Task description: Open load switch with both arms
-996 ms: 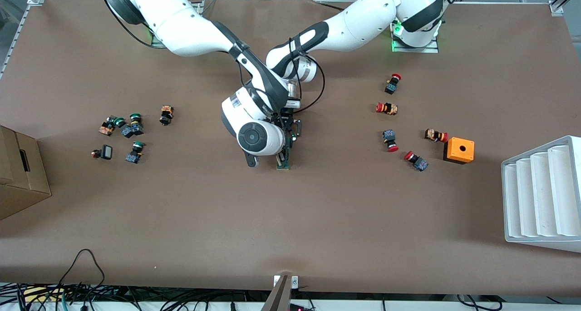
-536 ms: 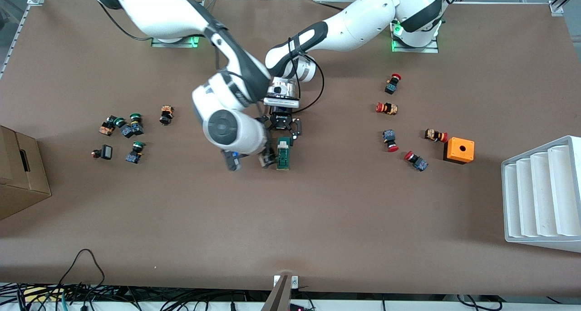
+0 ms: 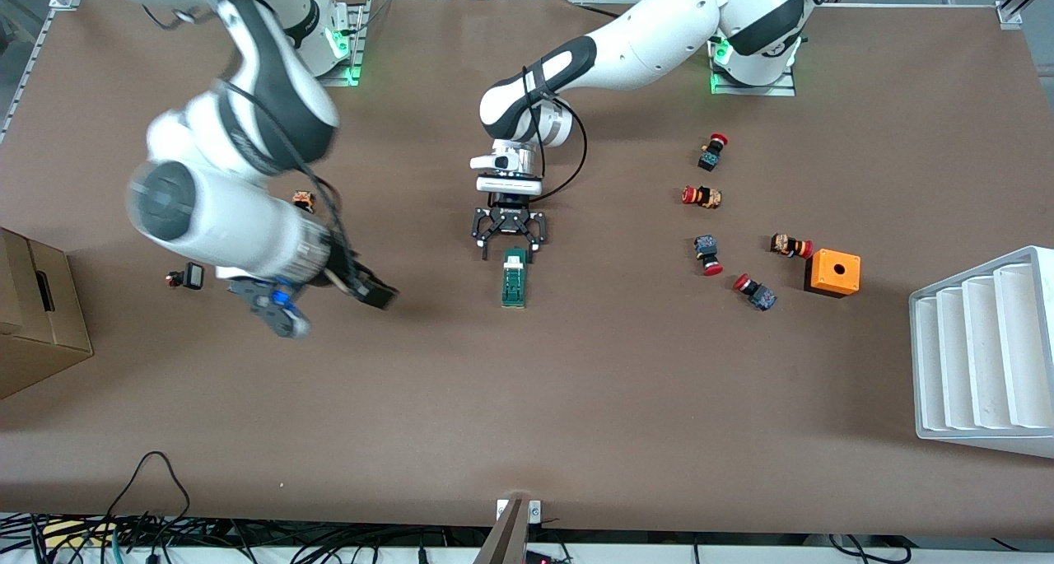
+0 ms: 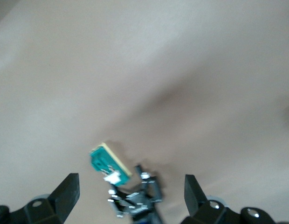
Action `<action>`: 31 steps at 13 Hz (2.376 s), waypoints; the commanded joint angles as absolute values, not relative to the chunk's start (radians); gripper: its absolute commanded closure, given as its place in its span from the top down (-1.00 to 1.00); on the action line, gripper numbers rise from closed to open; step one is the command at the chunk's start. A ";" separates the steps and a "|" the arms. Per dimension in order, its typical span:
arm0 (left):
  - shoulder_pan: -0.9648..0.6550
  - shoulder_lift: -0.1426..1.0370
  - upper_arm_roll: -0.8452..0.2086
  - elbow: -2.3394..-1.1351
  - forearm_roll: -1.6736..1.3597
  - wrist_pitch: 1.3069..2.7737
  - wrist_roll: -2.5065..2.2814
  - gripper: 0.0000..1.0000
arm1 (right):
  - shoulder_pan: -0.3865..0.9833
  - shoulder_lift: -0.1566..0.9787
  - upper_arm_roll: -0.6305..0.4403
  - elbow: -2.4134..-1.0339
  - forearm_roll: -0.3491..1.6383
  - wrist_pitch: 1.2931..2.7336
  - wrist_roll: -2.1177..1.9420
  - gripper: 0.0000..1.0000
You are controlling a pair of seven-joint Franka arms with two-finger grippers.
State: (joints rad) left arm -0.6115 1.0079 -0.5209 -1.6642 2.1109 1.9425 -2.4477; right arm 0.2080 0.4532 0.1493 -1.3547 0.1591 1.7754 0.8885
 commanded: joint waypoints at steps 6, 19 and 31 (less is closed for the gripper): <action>-0.591 0.850 -0.525 -1.781 2.025 2.026 -2.419 1.00 | 0.074 0.099 0.039 -1.636 0.078 1.675 0.120 0.98; -0.516 0.502 -0.509 -1.674 1.096 2.221 -1.553 1.00 | 0.020 0.094 0.035 -1.592 -0.026 1.655 -0.028 0.99; -0.457 0.279 -0.086 -1.476 0.040 1.929 -0.587 1.00 | 0.043 0.101 0.043 -1.525 -0.041 1.585 -0.031 0.99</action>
State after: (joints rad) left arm -0.4583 0.3038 -0.1610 -1.5164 0.1427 2.0338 -0.7071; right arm 0.0327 0.0893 0.0384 -1.5486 -0.0218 1.5968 -0.0273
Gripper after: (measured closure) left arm 0.000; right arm 0.004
